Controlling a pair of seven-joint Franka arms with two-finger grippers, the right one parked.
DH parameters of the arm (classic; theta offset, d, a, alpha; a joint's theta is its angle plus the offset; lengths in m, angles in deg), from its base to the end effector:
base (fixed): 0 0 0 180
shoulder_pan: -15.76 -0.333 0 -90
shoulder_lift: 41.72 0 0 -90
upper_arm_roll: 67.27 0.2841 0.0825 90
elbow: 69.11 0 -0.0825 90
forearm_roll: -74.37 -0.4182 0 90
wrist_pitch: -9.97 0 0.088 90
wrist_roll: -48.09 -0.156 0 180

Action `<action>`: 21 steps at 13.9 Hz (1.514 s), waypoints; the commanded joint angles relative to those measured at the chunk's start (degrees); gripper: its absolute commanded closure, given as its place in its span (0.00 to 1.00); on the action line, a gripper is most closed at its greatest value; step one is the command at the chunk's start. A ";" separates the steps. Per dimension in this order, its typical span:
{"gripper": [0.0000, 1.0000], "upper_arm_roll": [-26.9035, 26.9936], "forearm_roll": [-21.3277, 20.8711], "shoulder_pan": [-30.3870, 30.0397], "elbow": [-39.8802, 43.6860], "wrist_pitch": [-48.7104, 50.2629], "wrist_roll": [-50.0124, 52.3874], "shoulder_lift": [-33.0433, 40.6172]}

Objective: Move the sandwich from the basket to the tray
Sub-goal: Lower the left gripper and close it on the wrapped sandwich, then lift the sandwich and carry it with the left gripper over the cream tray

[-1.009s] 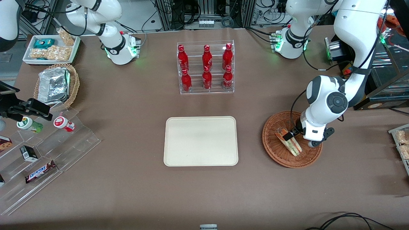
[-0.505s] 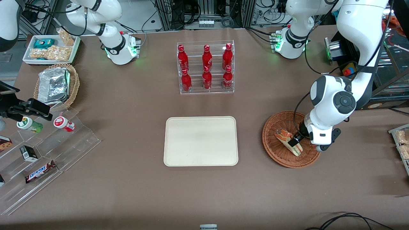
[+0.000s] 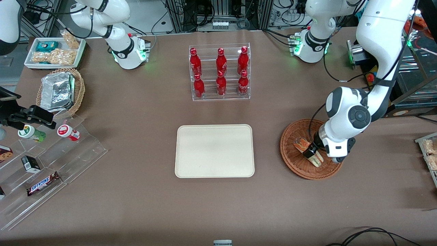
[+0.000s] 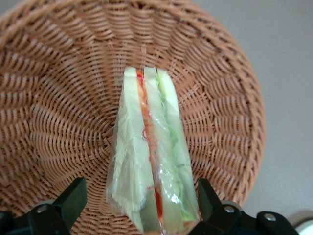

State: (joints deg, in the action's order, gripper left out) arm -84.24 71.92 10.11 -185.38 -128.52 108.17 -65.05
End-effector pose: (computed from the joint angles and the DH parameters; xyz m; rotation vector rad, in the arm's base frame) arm 0.5974 -0.1254 0.1493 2.8019 1.2542 -0.0792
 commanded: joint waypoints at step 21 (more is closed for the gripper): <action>0.88 -1.92 -2.98 29.72 25.60 12.81 -9.10 -10.38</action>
State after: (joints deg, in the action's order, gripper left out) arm -86.87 70.77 37.06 -170.36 -117.21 102.00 -67.16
